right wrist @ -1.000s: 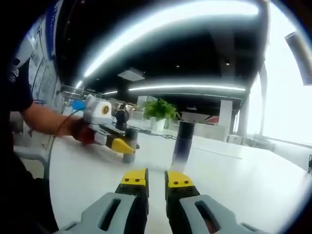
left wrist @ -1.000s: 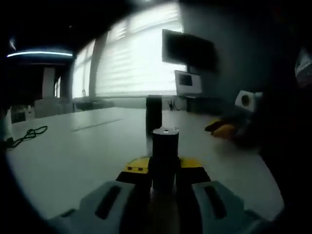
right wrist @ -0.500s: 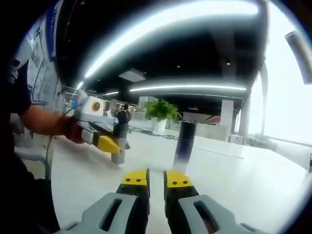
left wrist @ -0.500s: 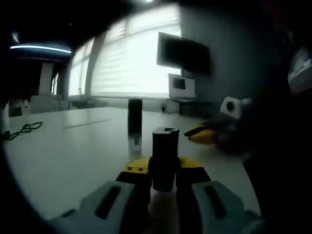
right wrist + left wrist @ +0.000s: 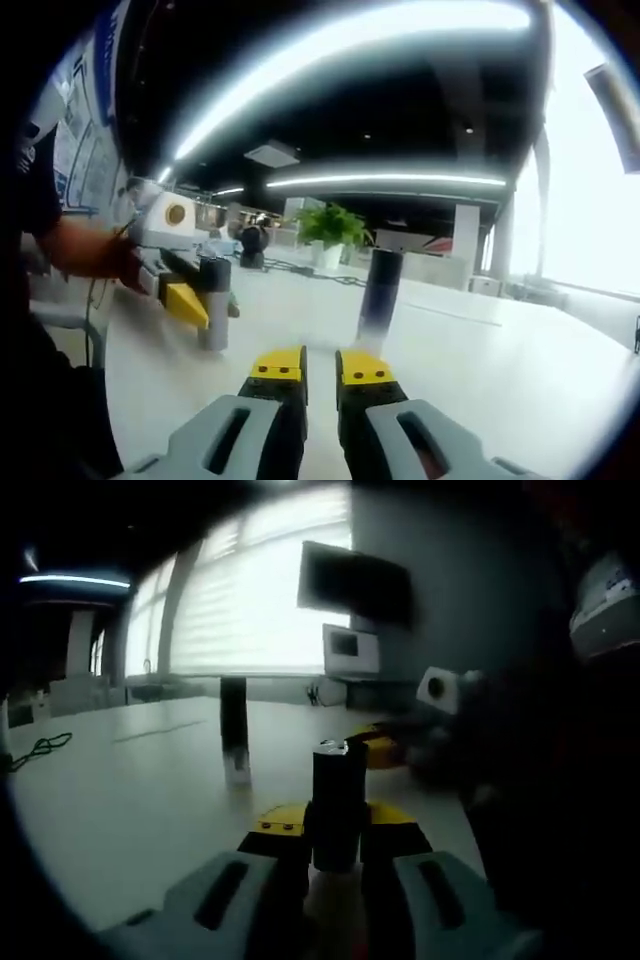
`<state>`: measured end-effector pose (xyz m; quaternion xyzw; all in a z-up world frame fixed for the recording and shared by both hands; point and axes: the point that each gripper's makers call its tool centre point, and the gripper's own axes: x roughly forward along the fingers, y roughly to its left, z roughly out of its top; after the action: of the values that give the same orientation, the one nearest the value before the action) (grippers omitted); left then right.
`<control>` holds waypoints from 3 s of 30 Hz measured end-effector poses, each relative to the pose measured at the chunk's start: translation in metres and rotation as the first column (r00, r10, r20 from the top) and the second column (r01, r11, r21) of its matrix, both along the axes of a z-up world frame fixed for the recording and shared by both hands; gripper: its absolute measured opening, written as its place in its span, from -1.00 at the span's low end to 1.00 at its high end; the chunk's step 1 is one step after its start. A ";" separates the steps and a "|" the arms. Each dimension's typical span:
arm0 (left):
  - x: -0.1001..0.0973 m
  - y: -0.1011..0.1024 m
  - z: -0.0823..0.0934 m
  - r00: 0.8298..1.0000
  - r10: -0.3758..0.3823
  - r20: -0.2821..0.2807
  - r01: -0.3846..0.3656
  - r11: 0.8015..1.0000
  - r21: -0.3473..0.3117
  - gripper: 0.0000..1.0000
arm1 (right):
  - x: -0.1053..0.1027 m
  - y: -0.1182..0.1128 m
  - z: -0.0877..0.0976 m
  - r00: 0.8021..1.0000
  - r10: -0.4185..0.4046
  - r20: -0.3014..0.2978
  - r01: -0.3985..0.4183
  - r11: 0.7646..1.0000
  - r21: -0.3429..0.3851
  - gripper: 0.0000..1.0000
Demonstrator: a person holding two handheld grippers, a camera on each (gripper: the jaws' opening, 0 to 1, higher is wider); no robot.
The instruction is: Pick up cosmetic bottle twist off cap place on table pick up cap screw tight cap place on table
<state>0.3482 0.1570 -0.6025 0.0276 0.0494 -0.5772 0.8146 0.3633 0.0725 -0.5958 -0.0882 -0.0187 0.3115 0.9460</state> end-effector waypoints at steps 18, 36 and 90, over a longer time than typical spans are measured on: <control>-0.014 -0.010 -0.004 0.999 -0.014 -0.037 0.013 1.000 -0.020 -0.80 | 0.001 0.000 0.000 1.000 -0.002 -0.003 0.002 1.000 0.001 -0.90; -0.013 -0.007 -0.005 1.000 0.007 -0.022 -0.007 1.000 -0.001 -0.80 | -0.002 0.003 0.013 1.000 0.028 -0.012 -0.027 0.996 0.083 -0.90; -0.010 -0.008 -0.008 0.999 0.013 -0.034 -0.013 1.000 -0.003 -0.82 | -0.015 0.096 0.022 0.983 -0.151 -0.108 0.159 0.984 0.075 -0.69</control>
<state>0.3387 0.1490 -0.6100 0.0163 0.0625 -0.5723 0.8175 0.3482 0.1685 -0.5735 -0.0337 0.0237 0.2400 0.9699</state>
